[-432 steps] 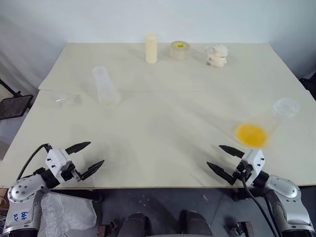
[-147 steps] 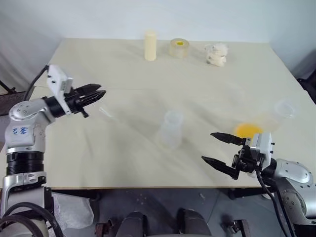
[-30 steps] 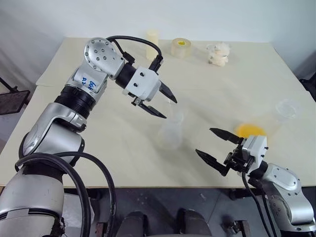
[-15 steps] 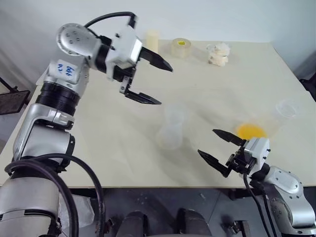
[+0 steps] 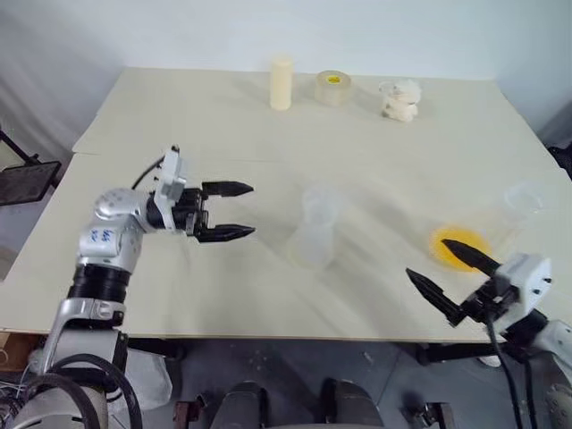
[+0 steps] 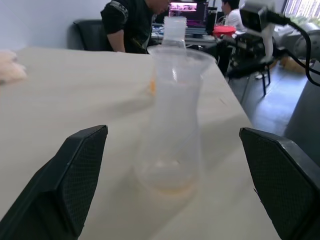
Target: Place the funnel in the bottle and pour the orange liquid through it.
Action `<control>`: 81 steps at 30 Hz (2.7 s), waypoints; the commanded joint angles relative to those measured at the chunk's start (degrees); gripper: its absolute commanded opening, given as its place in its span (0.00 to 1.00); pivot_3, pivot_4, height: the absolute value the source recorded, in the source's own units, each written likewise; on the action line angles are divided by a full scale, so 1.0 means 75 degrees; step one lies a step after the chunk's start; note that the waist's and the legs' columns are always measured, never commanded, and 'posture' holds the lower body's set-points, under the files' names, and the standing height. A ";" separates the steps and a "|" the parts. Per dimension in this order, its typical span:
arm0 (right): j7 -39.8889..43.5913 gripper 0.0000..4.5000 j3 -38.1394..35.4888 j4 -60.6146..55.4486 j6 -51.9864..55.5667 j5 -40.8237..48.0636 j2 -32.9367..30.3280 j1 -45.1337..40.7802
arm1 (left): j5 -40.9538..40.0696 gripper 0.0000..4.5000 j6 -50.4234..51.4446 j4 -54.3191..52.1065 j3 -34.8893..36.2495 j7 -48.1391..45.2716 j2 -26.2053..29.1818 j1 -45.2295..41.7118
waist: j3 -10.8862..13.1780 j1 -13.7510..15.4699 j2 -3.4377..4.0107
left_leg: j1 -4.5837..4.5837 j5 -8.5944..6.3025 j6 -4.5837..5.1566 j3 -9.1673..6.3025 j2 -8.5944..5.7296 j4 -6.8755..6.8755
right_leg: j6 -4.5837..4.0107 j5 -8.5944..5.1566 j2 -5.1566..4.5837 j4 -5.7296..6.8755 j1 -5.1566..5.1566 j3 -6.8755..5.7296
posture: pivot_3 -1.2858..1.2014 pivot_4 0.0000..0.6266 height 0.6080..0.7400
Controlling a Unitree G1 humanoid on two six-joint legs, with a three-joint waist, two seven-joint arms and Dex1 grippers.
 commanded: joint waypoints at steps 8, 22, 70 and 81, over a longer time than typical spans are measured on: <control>-0.1710 1.00 -0.1339 -0.1731 0.0774 0.0569 0.0839 0.1555 | 0.0386 1.00 -0.0506 0.0034 0.0348 -0.0073 -0.0469 -0.0021 | -0.0003 -0.0061 0.0005 | 0.0010 0.0000 0.0000 0.0023 0.0000 -0.0002 | 0.0000 0.0000 0.0001 0.0000 -0.0001 0.0016 | 0.52 0.24 1.00; -0.2255 1.00 -0.1071 0.0324 0.1238 0.0084 0.0079 -0.0809 | 0.0206 1.00 0.0057 -0.1518 0.0873 0.0617 -0.0296 0.1017 | -0.0003 -0.0076 0.0008 | 0.0009 0.0000 0.0000 0.0015 0.0002 -0.0007 | -0.0001 0.0000 -0.0001 -0.0001 -0.0005 0.0020 | 0.52 0.24 1.00; -0.3910 0.55 0.2882 -0.0647 0.2270 -0.3562 -0.0692 -0.5573 | -0.0173 1.00 -0.0068 -0.1424 0.1591 0.0549 -0.0439 0.1146 | 0.0004 -0.0217 0.0050 | 0.0001 0.0002 -0.0004 0.0017 0.0001 -0.0026 | -0.0002 -0.0001 -0.0001 -0.0002 -0.0023 0.0010 | 0.52 0.24 1.00; -0.3289 0.55 0.5692 -0.0423 0.1683 -0.6813 -0.1404 -0.6775 | -0.0176 1.00 -0.0050 -0.1276 0.1635 0.0185 -0.0429 0.1323 | 0.0004 -0.0307 0.0049 | -0.0005 0.0002 -0.0004 0.0023 0.0001 -0.0026 | -0.0002 -0.0001 -0.0003 -0.0007 -0.0028 0.0006 | 0.52 0.24 1.00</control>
